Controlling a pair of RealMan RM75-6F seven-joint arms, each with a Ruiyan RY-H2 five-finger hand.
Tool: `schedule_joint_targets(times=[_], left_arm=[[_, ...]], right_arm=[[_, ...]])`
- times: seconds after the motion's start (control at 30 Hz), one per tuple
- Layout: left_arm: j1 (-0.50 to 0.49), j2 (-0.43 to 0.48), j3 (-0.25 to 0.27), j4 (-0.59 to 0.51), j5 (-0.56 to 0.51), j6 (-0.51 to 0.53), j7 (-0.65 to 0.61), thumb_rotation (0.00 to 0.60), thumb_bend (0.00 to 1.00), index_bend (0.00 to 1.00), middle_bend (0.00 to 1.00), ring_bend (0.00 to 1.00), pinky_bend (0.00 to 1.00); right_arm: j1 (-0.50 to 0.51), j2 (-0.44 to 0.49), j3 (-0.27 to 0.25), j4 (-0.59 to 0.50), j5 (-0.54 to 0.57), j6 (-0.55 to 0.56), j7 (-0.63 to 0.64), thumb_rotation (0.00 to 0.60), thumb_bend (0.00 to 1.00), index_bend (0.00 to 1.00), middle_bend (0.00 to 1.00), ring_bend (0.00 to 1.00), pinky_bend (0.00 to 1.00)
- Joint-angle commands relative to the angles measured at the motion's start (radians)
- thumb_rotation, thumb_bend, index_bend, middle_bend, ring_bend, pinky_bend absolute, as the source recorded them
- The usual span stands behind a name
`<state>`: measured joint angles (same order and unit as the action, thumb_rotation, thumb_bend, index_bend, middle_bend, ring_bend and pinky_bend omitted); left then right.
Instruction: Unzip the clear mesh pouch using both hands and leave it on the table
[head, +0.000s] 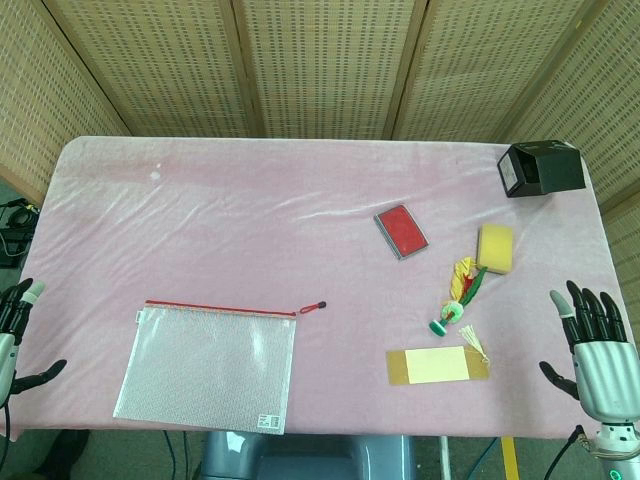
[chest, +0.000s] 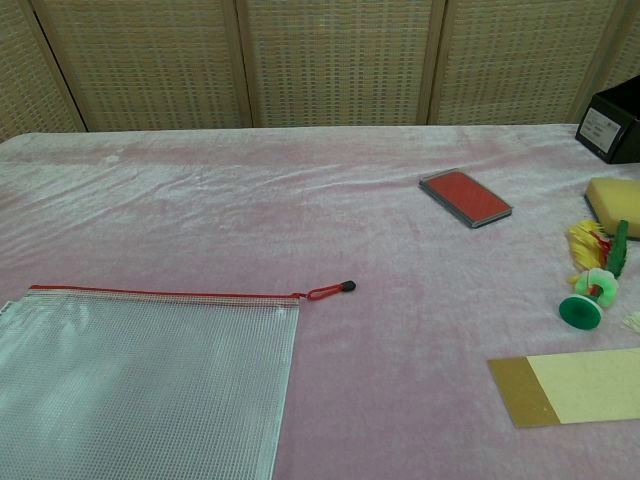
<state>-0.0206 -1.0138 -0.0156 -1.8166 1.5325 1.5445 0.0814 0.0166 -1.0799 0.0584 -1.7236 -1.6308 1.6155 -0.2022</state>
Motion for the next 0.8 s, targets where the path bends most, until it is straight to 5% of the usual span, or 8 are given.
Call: schedule_joint_targets(times=[0.03, 0.37, 0.47, 0.53, 0.63, 0.8], left_arm=[[-0.001, 0.000, 0.001, 0.001, -0.001, -0.002, 0.000, 0.600, 0.00, 0.00, 0.00, 0.00, 0.00], [-0.065, -0.032, -0.034, 0.009, -0.003, -0.066, 0.026, 0.600, 0.00, 0.00, 0.04, 0.03, 0.02], [-0.133, -0.047, -0.068, -0.003, -0.012, -0.141, 0.039, 0.600, 0.00, 0.00, 0.42, 0.37, 0.35], [-0.188, -0.062, -0.097, -0.014, -0.027, -0.198, 0.083, 0.600, 0.00, 0.00, 0.67, 0.62, 0.65], [-0.296, -0.085, -0.137, -0.057, -0.080, -0.336, 0.186, 0.600, 0.00, 0.08, 0.86, 0.83, 0.93], [-0.456, -0.144, -0.207, -0.104, -0.243, -0.515, 0.321, 0.600, 0.00, 0.22, 0.95, 0.92, 1.00]], right_arm=[[-0.001, 0.007, -0.003, -0.009, 0.005, -0.007, -0.009, 0.600, 0.00, 0.05, 0.00, 0.00, 0.00], [-0.001, 0.004, -0.002, -0.012, -0.004, -0.001, -0.023, 0.600, 0.00, 0.05, 0.00, 0.00, 0.00], [0.001, -0.005, 0.003, -0.004, -0.003, 0.002, -0.031, 0.600, 0.00, 0.05, 0.00, 0.00, 0.00], [0.003, -0.010, 0.006, -0.001, 0.002, -0.001, -0.038, 0.600, 0.00, 0.05, 0.00, 0.00, 0.00], [0.009, -0.020, 0.012, 0.005, 0.016, -0.012, -0.057, 0.600, 0.00, 0.05, 0.00, 0.00, 0.00], [0.014, -0.034, 0.019, 0.016, 0.037, -0.025, -0.080, 0.600, 0.00, 0.05, 0.00, 0.00, 0.00]])
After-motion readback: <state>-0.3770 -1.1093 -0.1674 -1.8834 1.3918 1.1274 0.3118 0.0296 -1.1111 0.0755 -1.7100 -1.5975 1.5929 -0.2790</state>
